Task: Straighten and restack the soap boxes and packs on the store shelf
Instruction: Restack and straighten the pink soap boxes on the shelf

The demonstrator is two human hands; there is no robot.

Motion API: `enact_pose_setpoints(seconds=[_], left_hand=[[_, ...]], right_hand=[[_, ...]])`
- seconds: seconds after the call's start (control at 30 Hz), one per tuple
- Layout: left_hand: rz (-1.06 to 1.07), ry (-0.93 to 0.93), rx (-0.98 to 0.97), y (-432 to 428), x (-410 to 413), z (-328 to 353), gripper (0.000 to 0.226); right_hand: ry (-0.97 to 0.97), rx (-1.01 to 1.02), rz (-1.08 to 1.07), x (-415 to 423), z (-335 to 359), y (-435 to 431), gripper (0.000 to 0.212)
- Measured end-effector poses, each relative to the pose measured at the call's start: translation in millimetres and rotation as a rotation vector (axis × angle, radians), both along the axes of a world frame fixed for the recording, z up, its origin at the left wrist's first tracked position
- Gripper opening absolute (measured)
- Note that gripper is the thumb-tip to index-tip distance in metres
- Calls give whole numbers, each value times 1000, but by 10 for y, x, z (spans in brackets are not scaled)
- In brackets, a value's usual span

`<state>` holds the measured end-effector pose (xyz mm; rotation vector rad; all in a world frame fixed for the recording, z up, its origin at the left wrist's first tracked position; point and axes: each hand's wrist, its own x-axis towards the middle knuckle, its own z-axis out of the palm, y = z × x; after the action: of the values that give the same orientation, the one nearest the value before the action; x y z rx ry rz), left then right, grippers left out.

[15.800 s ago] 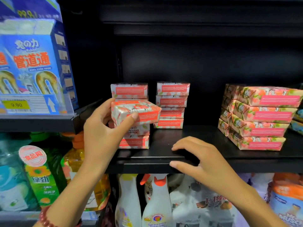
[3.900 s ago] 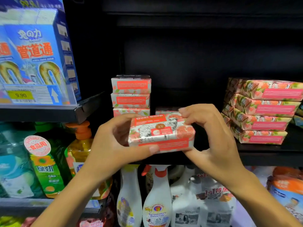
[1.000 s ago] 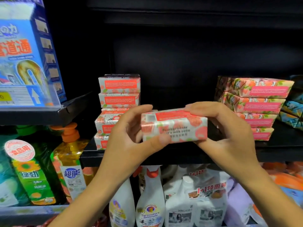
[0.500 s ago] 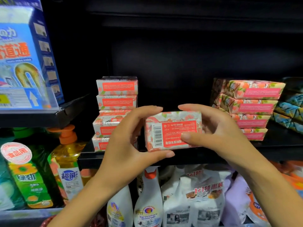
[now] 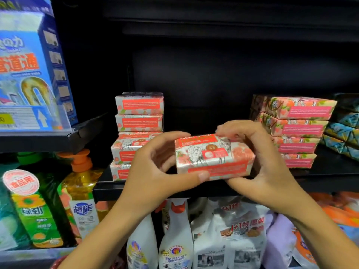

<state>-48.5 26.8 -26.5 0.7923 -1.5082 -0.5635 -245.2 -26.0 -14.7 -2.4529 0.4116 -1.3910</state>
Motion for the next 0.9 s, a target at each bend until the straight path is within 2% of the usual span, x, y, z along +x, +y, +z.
enact_pose_setpoints(seconds=[0.07,0.13,0.23,0.3,0.37,0.47,0.6,0.7,0.8,0.9], left_hand=[[25,-27,-62,-4,-9,-44,64],[32,-65,-103,-20,-27,-76,65],[50,-107,-135,-25,-82,-139,66],[192,-200,-222,-5,-111,-210,64],[390,-332,-340,19,-104,-309,56],[528,-423,-367,34,-8,-440,35],[608,-640,-295,-5,133,-533,26],[634,-753,-335,-41,187,-602,19],[632,-758,-365,-65,210,-646,12],[611,-745,-358,-67,227,-642,13]], right_hand=[[118,124,11,-93,8,-3,82],[173,184,-16,-129,19,0,87],[178,130,-132,-125,42,-6,78],[164,97,-176,-148,56,-25,72],[131,122,-229,-175,54,-73,68],[103,207,-347,-151,19,-223,60],[210,255,-406,15,-16,-462,51],[269,299,-359,194,-30,-628,40],[384,326,-354,335,-33,-761,38],[460,246,-373,387,-22,-816,38]])
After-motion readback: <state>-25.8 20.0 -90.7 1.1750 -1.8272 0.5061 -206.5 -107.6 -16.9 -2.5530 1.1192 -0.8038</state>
